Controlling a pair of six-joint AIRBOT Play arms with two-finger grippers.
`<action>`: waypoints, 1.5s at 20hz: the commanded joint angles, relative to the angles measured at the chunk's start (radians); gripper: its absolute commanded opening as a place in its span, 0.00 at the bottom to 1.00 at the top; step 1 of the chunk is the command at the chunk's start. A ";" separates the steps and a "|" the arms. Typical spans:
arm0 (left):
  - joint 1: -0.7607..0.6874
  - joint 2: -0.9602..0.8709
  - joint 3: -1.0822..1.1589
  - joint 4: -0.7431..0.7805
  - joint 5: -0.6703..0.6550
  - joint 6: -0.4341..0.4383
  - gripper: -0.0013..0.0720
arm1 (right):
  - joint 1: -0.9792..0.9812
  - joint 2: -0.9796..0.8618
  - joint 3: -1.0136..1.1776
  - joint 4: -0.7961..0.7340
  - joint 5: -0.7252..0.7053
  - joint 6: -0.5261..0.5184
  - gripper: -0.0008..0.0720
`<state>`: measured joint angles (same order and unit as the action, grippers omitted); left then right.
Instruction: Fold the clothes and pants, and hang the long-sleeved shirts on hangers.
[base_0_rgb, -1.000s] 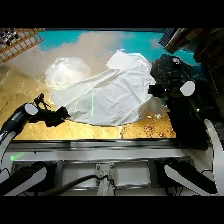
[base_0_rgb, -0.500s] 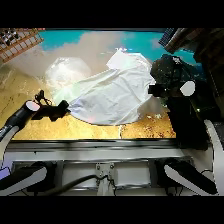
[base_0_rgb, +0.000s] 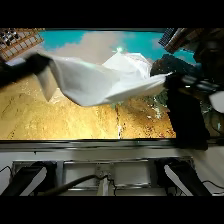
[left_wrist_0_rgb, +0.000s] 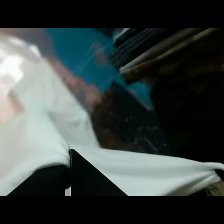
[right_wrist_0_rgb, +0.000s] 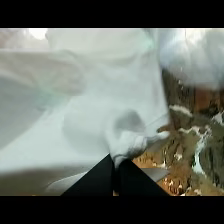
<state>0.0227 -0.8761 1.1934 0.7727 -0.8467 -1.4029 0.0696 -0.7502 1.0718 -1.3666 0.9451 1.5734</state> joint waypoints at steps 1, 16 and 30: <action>0.003 0.129 0.214 0.106 -0.056 0.022 0.02 | 0.000 0.188 0.101 -0.057 0.002 0.003 0.05; 0.003 0.416 0.263 0.224 -0.579 -0.139 0.02 | 0.000 0.232 0.664 -0.201 0.024 0.042 0.05; 0.026 -0.380 -0.182 0.479 -0.077 -0.126 0.02 | 0.024 -0.911 0.690 -0.109 -0.206 0.116 0.05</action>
<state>0.0330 -0.9997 1.0622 1.1892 -1.2316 -1.5234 0.0841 -1.3891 1.7412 -1.4990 0.8856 1.6752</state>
